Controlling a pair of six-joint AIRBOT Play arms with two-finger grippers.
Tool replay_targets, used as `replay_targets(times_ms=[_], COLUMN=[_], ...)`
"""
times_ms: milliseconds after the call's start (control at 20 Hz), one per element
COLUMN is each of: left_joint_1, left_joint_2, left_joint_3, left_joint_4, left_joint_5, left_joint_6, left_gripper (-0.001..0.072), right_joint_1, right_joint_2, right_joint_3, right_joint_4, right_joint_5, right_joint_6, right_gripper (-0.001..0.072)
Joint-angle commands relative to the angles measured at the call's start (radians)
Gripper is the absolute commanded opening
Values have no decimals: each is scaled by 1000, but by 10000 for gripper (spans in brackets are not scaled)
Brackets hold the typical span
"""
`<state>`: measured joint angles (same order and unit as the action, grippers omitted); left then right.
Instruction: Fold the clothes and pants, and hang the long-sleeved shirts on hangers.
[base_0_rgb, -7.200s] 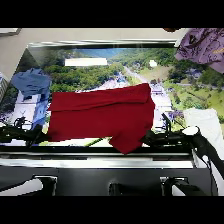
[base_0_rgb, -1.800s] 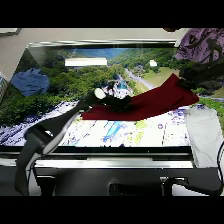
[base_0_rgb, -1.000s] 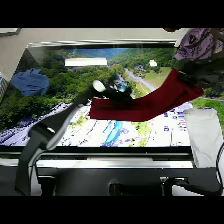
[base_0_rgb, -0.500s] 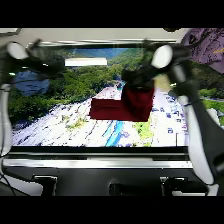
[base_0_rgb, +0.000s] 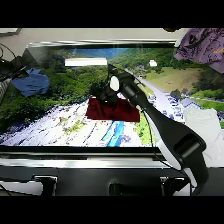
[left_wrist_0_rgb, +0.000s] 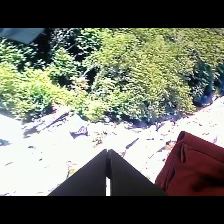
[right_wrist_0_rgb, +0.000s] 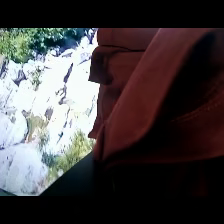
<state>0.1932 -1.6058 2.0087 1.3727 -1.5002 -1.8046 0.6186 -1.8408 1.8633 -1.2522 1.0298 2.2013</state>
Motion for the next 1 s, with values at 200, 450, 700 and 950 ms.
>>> replay_targets(times_ms=[200, 450, 700, 950], left_joint_1=[11, 11, 11, 11], left_joint_2=[5, 3, 4, 4], left_joint_3=[-40, -41, -41, -41], left_joint_4=[5, 5, 5, 5], left_joint_5=[-2, 7, 7, 7], left_joint_6=[3, 3, 3, 3], left_gripper=[14, 14, 14, 15], right_joint_1=[2, -180, -546, -790], right_joint_2=[-36, 108, 201, 200], right_joint_3=[17, 61, 55, -237], right_joint_4=[94, 139, 156, 444], right_joint_5=[-140, 83, 443, 454], right_joint_6=[0, -146, -443, -731], right_gripper=[620, 619, 619, 615])
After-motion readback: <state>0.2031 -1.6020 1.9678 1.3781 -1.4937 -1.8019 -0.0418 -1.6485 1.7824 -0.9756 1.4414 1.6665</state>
